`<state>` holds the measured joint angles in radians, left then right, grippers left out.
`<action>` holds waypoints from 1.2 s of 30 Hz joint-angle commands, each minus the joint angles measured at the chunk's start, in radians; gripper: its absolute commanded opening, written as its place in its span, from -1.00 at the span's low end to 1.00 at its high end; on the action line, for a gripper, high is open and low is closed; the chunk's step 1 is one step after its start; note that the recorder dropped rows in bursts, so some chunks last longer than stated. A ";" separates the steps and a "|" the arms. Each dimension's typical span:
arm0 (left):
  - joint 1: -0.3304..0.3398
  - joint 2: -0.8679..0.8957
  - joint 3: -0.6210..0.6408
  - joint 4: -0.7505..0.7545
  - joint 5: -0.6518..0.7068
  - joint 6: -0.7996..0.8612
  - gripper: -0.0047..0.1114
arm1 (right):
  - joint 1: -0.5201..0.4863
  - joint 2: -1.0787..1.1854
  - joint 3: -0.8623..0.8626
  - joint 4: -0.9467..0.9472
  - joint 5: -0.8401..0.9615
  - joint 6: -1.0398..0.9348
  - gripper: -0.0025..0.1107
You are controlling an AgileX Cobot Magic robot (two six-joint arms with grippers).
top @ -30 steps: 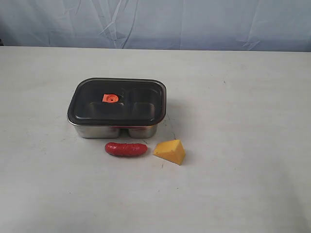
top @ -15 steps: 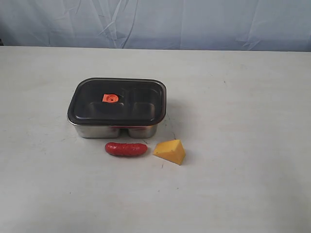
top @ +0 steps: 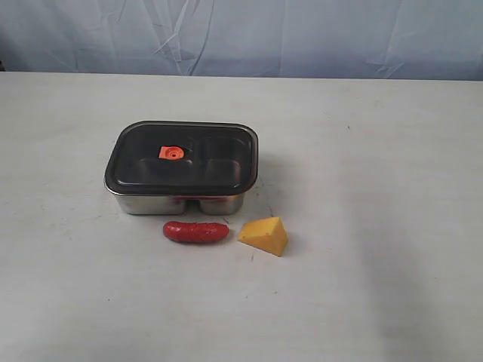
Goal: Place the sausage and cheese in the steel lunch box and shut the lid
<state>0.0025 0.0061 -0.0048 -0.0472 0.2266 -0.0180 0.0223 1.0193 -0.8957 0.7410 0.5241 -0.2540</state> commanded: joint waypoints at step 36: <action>0.005 -0.006 0.005 0.001 -0.010 0.001 -0.92 | 0.328 1.052 -0.206 0.841 0.386 -0.744 0.05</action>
<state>0.0025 0.0061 -0.0048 -0.0472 0.2266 -0.0180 0.3367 2.0695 -1.0976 1.5757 0.9260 -0.9870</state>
